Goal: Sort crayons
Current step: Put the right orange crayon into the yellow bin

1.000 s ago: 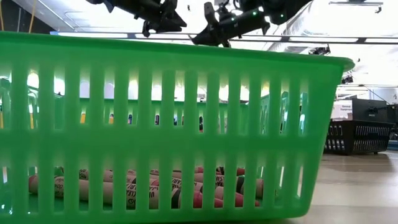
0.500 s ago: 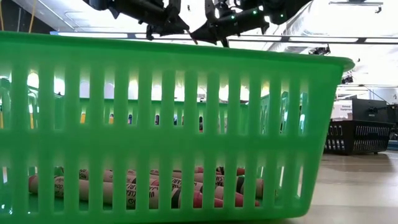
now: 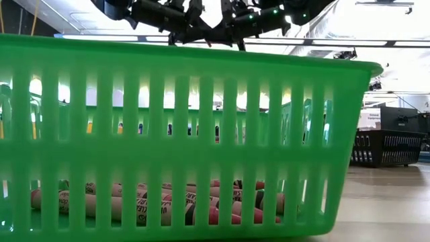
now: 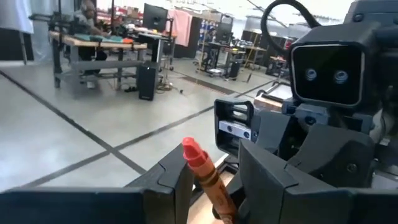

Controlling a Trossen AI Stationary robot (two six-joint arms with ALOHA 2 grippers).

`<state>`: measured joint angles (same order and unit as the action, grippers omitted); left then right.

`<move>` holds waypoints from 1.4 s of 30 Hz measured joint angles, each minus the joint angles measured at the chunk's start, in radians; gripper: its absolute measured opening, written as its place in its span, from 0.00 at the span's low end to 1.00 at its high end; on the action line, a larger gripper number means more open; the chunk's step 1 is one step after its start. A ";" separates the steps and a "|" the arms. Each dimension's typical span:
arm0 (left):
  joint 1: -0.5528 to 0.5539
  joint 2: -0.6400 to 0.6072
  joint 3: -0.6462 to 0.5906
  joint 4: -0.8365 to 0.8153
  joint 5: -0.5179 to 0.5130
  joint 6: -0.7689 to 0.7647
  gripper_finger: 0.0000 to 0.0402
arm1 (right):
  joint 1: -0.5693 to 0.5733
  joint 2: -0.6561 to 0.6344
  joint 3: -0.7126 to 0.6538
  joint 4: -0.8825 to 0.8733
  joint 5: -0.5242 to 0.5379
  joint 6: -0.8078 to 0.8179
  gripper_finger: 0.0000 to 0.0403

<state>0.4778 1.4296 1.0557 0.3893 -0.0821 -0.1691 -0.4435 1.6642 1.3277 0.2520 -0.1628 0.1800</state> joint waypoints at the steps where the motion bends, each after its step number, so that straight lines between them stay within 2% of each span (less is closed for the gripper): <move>1: 0.000 -0.001 0.000 0.003 0.002 0.006 0.27 | 0.000 0.000 0.000 0.000 -0.002 0.002 0.00; 8: -0.001 -0.011 0.000 -0.022 0.018 0.014 0.03 | -0.005 0.000 0.000 -0.003 -0.009 0.002 0.01; 14: 0.000 -0.010 0.000 -0.027 0.014 0.015 0.01 | -0.044 -0.002 0.001 -0.089 -0.028 0.055 0.09; 18: 0.012 -0.014 0.000 -0.033 0.014 0.031 0.01 | -0.083 -0.027 0.001 -0.238 -0.072 0.058 0.21; 21: 0.032 -0.044 0.000 -0.104 0.008 0.040 0.01 | -0.113 -0.064 0.001 -0.383 -0.074 0.058 0.28; 24: 0.048 -0.103 0.000 -0.300 0.007 0.006 0.01 | -0.141 -0.097 0.001 -0.525 -0.073 0.058 0.33; 28: 0.048 -0.193 0.000 -0.638 0.030 -0.141 0.01 | -0.160 -0.114 0.001 -0.664 -0.071 0.059 0.33; 31: 0.048 -0.245 0.000 -0.840 0.034 -0.226 0.01 | -0.162 -0.108 0.001 -0.693 -0.045 0.058 0.33; 34: 0.045 -0.296 0.000 -1.061 0.098 -0.249 0.01 | -0.163 -0.100 0.001 -0.693 -0.024 0.076 0.32; 38: -0.024 -0.331 0.000 -1.415 0.239 -0.276 0.01 | -0.157 -0.099 0.001 -0.697 -0.021 0.113 0.32; 42: -0.147 -0.332 -0.001 -1.641 0.209 -0.351 0.02 | -0.138 -0.099 0.001 -0.698 -0.021 0.148 0.32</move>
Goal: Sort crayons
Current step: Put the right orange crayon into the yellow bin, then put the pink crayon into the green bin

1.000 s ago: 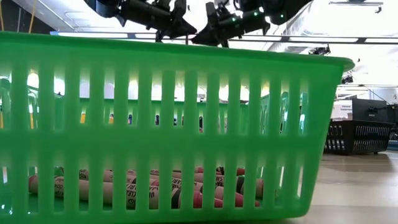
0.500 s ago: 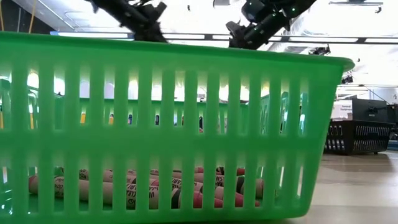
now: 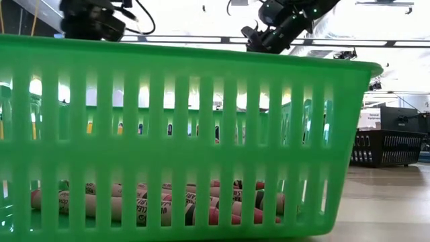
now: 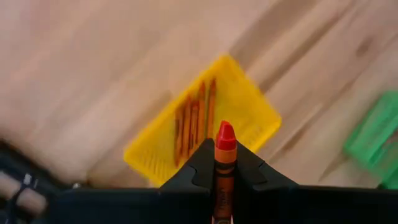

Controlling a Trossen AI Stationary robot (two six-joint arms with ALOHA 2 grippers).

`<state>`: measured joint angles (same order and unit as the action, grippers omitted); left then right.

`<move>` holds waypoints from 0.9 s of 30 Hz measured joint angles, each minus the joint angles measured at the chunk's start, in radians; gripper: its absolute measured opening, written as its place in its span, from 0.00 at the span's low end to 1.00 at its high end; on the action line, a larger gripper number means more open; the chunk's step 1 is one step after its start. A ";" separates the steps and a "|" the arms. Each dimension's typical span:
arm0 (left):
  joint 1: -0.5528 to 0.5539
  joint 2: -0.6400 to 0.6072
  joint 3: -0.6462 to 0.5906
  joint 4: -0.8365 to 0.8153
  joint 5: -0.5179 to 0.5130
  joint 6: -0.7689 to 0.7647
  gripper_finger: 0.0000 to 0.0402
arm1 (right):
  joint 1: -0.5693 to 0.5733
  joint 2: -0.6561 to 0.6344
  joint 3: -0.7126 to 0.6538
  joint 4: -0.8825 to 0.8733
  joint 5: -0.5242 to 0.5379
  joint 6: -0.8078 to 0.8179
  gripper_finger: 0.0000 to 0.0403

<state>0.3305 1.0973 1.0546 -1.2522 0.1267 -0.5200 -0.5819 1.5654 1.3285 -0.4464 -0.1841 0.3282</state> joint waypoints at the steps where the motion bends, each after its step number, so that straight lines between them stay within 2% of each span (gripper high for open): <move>1: -0.031 0.000 -0.005 -0.018 -0.004 -0.008 0.02 | 0.007 0.000 0.000 -0.004 0.000 0.010 0.32; 5: -0.128 0.000 -0.070 0.016 -0.010 -0.035 0.02 | 0.046 0.000 0.000 -0.019 0.040 0.010 0.32; 9: -0.168 0.011 -0.162 0.100 -0.056 -0.037 0.02 | 0.085 0.000 0.000 -0.025 0.111 0.011 0.32; 16: -0.186 0.016 -0.296 0.212 -0.041 -0.080 0.05 | 0.124 0.000 0.000 -0.028 0.128 0.007 0.32; 19: -0.190 0.016 -0.315 0.218 -0.037 -0.080 0.08 | 0.130 0.000 0.000 -0.028 0.129 0.006 0.32; 27: -0.189 0.016 -0.342 0.363 -0.043 -0.105 0.12 | 0.130 0.000 0.000 -0.028 0.129 0.004 0.32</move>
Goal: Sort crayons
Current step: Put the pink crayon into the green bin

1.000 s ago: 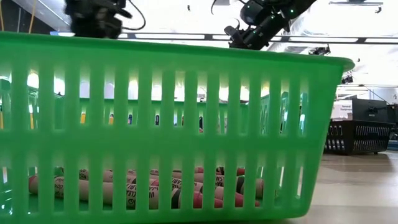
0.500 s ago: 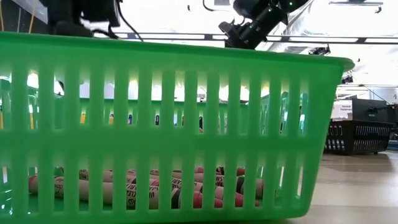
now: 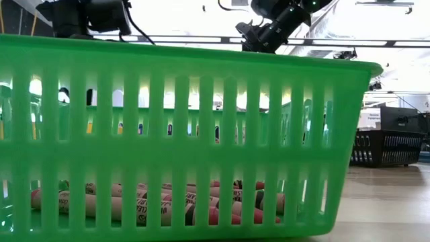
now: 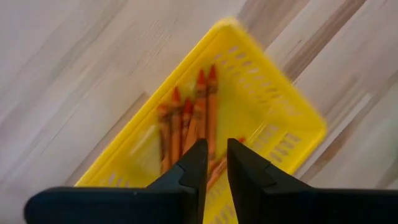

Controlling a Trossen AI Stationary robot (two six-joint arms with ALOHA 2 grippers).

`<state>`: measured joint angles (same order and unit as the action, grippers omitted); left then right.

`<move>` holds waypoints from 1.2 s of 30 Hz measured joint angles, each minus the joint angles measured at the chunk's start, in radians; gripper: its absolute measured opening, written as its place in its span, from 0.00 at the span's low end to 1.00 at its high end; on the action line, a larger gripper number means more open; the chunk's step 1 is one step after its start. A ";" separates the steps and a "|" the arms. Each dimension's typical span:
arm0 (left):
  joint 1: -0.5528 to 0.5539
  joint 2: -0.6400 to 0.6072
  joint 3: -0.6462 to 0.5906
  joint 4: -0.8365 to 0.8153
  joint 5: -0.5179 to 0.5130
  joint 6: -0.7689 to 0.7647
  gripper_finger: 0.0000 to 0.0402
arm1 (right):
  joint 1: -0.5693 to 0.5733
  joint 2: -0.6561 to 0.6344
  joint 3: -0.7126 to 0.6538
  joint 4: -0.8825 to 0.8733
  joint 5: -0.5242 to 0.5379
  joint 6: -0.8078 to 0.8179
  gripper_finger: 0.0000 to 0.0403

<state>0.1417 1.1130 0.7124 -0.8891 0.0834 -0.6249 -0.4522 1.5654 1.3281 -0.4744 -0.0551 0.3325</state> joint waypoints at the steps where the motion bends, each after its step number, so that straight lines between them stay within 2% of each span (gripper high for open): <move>1: 0.000 0.000 0.000 0.016 0.000 0.000 0.13 | 0.000 0.000 0.000 0.000 0.000 0.000 0.32; 8: 0.012 0.000 0.000 0.147 -0.014 0.039 0.17 | 0.002 0.005 0.000 -0.002 0.000 0.043 0.32; 14: 0.081 0.000 0.027 0.300 -0.025 0.119 0.17 | 0.038 0.114 -0.001 -0.015 0.043 0.138 0.32; 18: 0.133 -0.001 0.063 0.307 -0.071 0.157 0.17 | 0.060 0.228 -0.001 0.039 0.074 0.220 0.32; 24: 0.191 -0.001 0.100 0.312 -0.077 0.174 0.17 | 0.077 0.356 -0.001 0.051 0.074 0.358 0.32; 33: 0.219 -0.001 0.104 0.311 -0.077 0.174 0.17 | 0.131 0.436 -0.001 0.104 0.083 0.462 0.32; 36: 0.219 -0.001 0.104 0.311 -0.077 0.175 0.17 | 0.141 0.454 -0.001 0.121 0.121 0.465 0.32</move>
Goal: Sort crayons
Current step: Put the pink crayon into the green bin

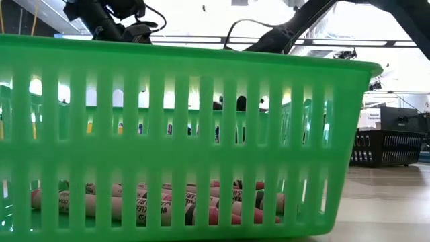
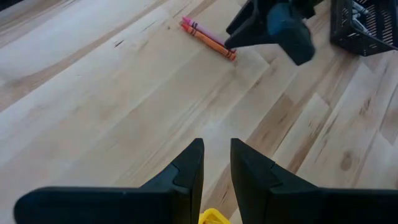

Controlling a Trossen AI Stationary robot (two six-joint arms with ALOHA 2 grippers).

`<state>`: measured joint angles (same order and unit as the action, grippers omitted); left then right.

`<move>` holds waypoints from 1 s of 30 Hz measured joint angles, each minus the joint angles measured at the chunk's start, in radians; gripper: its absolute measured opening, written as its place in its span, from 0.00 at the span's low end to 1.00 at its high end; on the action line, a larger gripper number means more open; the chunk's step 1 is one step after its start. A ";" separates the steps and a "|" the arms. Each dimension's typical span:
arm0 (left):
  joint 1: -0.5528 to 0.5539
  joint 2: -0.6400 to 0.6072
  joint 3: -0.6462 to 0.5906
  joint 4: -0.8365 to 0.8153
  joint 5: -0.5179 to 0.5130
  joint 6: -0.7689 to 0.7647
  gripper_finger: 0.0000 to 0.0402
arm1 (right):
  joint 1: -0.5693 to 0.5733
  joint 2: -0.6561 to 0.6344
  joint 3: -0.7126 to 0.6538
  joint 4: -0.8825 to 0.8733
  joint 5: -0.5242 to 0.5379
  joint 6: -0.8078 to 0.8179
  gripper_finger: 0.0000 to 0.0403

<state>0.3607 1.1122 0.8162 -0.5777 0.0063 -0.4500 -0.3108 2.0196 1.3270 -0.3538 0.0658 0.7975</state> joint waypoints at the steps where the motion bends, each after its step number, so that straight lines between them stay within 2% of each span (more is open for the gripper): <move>1: 0.000 0.000 0.000 0.000 0.000 0.000 0.17 | 0.001 0.007 0.000 -0.001 0.011 0.009 0.32; 18: 0.000 0.000 0.001 0.000 0.000 0.009 0.17 | 0.002 0.051 0.003 0.004 0.095 0.006 0.31; 21: 0.000 0.000 0.001 0.000 0.000 0.009 0.17 | 0.002 0.053 0.003 0.003 0.121 -0.017 0.26; 30: 0.000 0.000 0.001 0.000 0.000 0.009 0.17 | -0.001 0.054 0.003 -0.018 0.165 -0.151 0.02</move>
<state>0.3603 1.1122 0.8173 -0.5781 0.0063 -0.4408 -0.3115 2.0735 1.3296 -0.3721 0.2306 0.6468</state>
